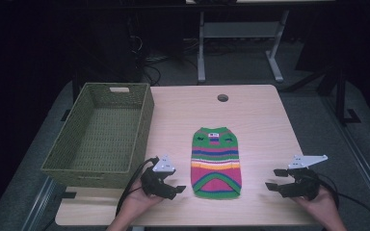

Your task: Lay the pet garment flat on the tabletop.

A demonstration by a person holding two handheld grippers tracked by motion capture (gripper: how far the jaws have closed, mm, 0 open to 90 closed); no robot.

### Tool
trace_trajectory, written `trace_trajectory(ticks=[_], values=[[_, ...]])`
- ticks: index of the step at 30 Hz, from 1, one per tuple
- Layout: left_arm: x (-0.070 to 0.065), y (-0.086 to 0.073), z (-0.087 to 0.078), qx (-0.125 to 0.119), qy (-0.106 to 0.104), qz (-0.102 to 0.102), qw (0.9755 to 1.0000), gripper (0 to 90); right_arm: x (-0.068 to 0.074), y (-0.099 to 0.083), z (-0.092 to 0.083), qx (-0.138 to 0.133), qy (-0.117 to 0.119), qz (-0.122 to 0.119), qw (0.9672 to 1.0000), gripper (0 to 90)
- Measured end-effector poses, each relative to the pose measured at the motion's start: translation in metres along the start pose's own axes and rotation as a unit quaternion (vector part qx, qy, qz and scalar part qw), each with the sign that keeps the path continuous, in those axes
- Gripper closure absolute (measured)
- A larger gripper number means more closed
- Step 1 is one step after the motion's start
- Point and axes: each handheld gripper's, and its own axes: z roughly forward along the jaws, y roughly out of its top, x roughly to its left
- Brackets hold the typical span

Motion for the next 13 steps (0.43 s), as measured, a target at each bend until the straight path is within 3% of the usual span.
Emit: trace_trajectory(ticks=[8,13], values=[[-0.006,-0.011,-0.004,-0.007,-0.004,-0.012,0.9999,27.3,0.010,-0.010,-0.003,-0.001,-0.009,-0.002,1.0000,29.6],[-0.016,-0.017,-0.008,-0.012,0.000,-0.005,0.9999,27.2,0.017,-0.019,-0.007,-0.022,-0.011,-0.002,0.9997,28.9]])
